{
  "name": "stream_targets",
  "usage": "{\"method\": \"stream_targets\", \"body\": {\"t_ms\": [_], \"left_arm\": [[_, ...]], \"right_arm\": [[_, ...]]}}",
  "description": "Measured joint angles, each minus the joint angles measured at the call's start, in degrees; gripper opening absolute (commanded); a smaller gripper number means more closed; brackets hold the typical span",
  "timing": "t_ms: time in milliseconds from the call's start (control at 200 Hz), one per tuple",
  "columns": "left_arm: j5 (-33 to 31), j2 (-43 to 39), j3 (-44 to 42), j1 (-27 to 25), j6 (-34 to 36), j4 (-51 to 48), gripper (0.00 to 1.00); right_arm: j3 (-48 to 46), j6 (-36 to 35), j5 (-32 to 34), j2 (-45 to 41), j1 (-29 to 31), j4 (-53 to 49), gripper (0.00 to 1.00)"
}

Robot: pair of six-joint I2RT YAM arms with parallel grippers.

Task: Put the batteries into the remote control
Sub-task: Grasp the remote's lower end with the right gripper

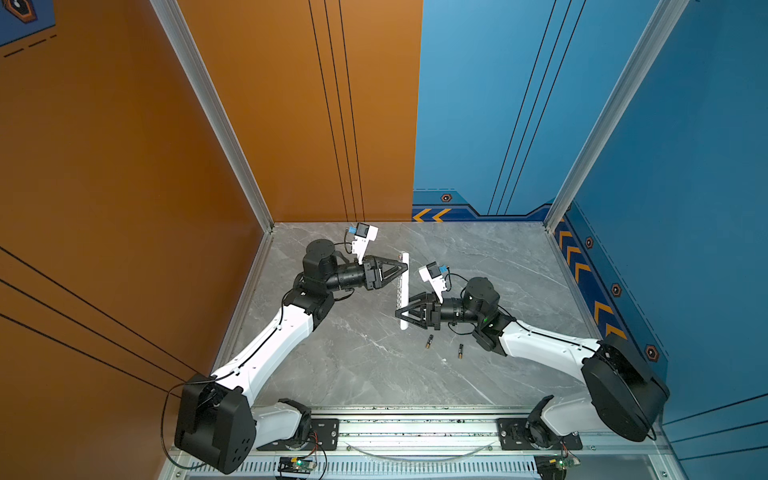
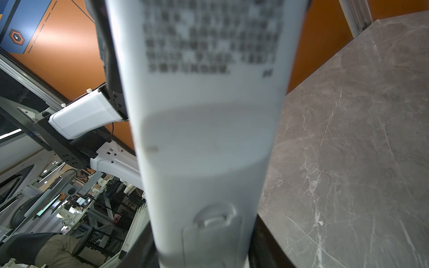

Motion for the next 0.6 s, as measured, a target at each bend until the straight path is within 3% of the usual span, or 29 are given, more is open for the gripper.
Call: {"method": "stream_targets", "body": {"t_ms": [115,205,441,601], "left_arm": [[-0.07,0.17,0.00,0.00,0.11,-0.02,0.36],[-0.20,0.24,0.00,0.02,0.28,-0.04,0.47],[-3.93,0.17,0.00,0.22,1.55,-1.60,1.00],[-8.68,-1.25,-0.02,0.26,3.04,-5.84,0.98]], "right_arm": [[0.00,-0.63,0.52,-0.17,0.02,-0.94,0.12],[0.02,-1.95,1.11,-0.96,0.02,-2.89,0.09],[0.39,-8.61,5.07,-3.50,0.02,-11.54,0.03],[0.94,-13.18,10.23,-4.94,0.74,-18.45,0.00]]}}
